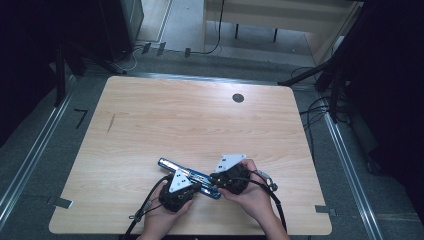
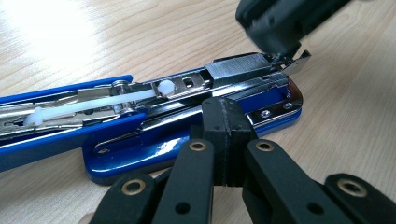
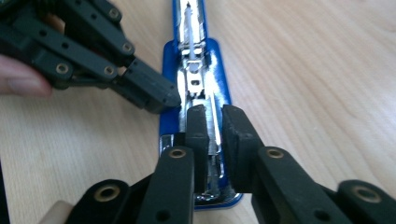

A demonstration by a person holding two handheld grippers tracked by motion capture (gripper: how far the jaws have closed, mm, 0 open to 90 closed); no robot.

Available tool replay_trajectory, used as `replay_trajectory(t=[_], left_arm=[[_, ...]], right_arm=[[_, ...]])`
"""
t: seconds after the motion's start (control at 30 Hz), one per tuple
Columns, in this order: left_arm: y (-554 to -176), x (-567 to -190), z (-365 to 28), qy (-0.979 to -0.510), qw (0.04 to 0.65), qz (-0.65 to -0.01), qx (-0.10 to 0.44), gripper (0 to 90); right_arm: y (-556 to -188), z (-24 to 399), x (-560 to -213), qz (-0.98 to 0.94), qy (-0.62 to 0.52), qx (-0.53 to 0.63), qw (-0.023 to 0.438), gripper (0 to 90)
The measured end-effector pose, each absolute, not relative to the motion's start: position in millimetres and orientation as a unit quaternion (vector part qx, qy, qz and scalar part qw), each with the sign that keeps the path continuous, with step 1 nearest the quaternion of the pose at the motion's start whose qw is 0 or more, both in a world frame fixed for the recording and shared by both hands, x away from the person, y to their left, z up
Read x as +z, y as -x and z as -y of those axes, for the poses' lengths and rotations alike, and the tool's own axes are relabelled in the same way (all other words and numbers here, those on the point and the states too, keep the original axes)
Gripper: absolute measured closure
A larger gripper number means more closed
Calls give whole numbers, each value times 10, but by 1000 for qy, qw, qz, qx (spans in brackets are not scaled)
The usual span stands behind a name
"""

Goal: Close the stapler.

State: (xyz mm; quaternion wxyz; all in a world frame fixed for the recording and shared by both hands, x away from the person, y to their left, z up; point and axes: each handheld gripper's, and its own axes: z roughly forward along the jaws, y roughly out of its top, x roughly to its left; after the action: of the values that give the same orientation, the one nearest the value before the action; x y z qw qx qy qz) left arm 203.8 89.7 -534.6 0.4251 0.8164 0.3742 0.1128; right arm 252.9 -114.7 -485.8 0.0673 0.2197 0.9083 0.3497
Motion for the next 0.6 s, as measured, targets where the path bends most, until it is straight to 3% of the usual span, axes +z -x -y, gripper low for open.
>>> replay_trajectory(t=[0.13,0.6], left_arm=[[-2038,-5346,-897,-816,425,-374,113,900],[-2038,-5345,-899,-817,424,-373,113,900]], right_arm=[[-2548,1179,-4859,-903,-228,358,69,852],[-2549,1090,-4955,-906,-230,353,47,706]])
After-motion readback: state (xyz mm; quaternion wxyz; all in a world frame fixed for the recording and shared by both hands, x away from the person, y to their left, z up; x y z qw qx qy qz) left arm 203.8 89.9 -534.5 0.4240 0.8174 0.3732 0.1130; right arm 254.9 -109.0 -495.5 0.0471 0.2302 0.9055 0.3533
